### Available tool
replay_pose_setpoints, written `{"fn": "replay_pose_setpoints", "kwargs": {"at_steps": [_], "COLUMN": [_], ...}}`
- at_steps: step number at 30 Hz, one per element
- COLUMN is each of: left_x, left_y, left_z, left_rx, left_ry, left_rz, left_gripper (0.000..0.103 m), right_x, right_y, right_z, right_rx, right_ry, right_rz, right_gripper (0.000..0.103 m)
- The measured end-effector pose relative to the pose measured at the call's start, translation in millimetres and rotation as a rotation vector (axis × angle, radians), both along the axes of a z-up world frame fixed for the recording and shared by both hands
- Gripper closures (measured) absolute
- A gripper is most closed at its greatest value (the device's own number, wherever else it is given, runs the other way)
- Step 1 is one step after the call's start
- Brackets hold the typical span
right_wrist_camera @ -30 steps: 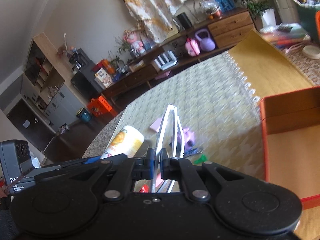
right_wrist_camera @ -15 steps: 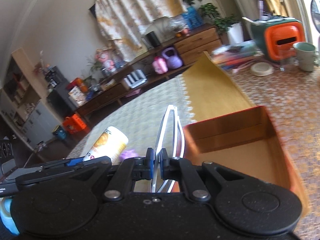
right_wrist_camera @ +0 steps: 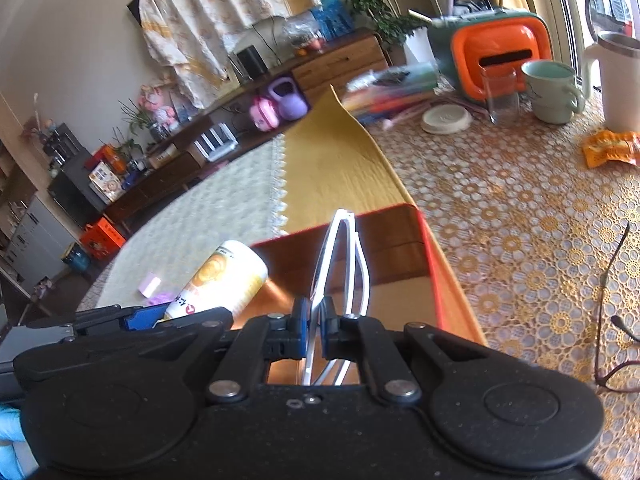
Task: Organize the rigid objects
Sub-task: 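Carry the bottle with the left tool while the right tool carries sunglasses to the red tin, then open the left gripper over the tin while the right gripper releases the sunglasses inside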
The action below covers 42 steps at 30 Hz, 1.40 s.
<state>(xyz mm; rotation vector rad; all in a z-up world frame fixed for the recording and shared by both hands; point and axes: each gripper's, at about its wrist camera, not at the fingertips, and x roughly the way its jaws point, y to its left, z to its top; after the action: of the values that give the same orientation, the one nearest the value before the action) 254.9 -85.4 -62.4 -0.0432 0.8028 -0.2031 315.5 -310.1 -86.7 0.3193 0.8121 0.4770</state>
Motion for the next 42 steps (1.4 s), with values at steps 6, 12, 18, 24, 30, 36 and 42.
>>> {"fn": "replay_pose_setpoints", "kwargs": {"at_steps": [6,12,18,24,30,36,42], "left_x": [24,49,62,71,77,77,72], "left_y": [-26,-39,-42,-43,-46,-45,-44], "left_z": [-16,-33,-44,-48,-51,-52,-52], "left_rx": [0.021,0.03,0.028,0.028,0.005,-0.005,-0.055], "left_ry": [0.036,0.088,0.12,0.141,0.177,0.197,0.228], "left_rz": [0.001,0.024,0.037,0.049,0.04,0.037,0.016], "left_gripper": [0.057,0.057,0.057,0.057,0.058,0.058,0.051], "right_x": [14,28,36,38,37,32,22], "right_y": [2,5,4,3,0,-4,-13], "right_z": [-11,-22,-30,-34,-32,-28,-23], "right_rx": [-0.053,-0.109,-0.15,-0.156,-0.144,-0.128,-0.089], "right_ry": [0.017,0.052,0.082,0.095,0.103,0.1,0.104], "right_rz": [0.017,0.006,0.007,0.007,-0.005,-0.019,-0.039], "right_gripper": [0.098,0.098,0.098,0.098,0.094,0.084,0.081]}}
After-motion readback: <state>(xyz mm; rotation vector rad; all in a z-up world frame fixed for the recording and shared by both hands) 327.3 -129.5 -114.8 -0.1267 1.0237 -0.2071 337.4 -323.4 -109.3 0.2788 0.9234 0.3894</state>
